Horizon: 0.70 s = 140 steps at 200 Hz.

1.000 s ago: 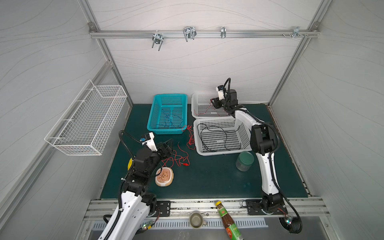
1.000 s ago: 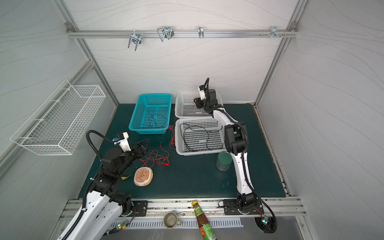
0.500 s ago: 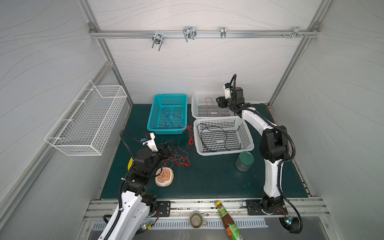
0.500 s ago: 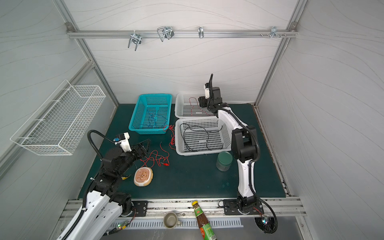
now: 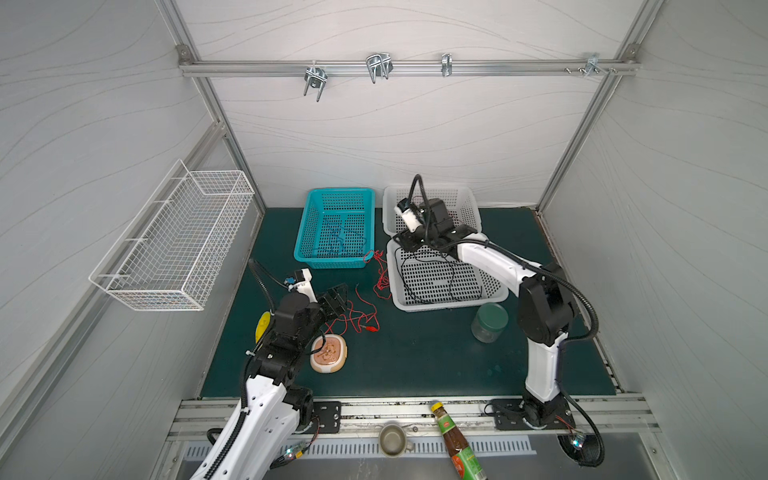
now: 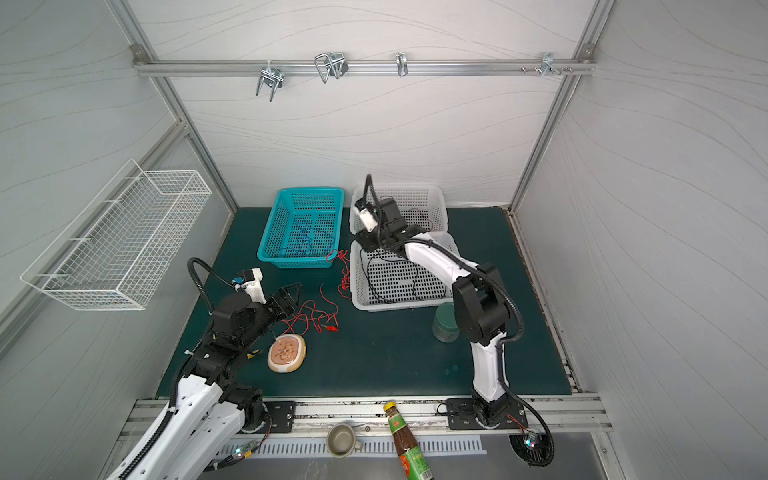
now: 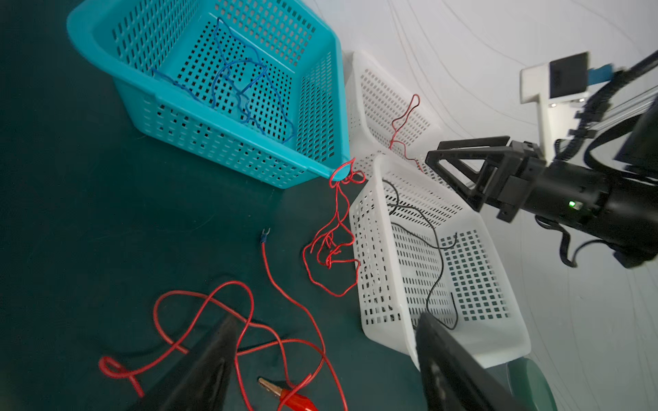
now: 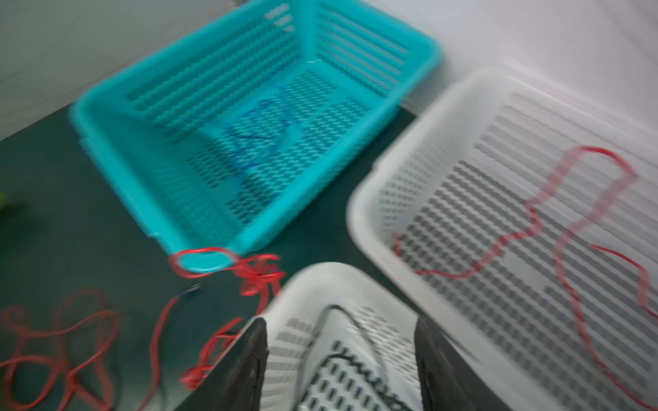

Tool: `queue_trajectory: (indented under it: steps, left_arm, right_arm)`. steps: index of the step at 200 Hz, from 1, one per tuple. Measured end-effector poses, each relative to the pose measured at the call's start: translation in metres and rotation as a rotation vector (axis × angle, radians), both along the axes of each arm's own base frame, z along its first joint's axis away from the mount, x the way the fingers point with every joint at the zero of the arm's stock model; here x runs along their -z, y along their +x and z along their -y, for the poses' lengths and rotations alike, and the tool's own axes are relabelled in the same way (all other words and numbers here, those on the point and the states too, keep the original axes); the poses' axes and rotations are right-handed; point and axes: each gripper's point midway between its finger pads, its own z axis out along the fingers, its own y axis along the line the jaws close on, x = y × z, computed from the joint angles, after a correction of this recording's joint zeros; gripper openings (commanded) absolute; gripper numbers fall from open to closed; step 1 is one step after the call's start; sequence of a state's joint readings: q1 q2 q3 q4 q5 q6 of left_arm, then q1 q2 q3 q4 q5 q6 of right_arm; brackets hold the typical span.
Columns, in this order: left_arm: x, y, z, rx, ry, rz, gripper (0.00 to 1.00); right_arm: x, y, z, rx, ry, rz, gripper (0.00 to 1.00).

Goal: Untangle the cables
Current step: 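Move the right gripper back down to the red tangle near the teal basket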

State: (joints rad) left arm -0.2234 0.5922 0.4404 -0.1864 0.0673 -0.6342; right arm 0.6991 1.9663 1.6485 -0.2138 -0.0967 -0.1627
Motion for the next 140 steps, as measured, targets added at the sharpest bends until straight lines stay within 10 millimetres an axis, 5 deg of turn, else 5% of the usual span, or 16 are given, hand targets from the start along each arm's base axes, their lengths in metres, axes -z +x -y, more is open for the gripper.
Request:
queue_trajectory:
  steps: [16, 35, 140]
  left_arm:
    - [0.005, -0.001, -0.001, -0.004, 0.004, -0.021, 0.80]
    - [0.007, -0.002, -0.001, -0.006, 0.008, -0.032, 0.80]
    - [0.011, -0.004, -0.003, -0.011, 0.014, -0.047, 0.80]
  right_arm:
    - [0.001, -0.037, -0.034, -0.114, -0.010, 0.009, 0.65]
    - [0.001, -0.056, -0.051, -0.164, -0.011, 0.012, 0.67]
    - [0.025, -0.038, -0.056, 0.110, 0.107, -0.199, 0.69]
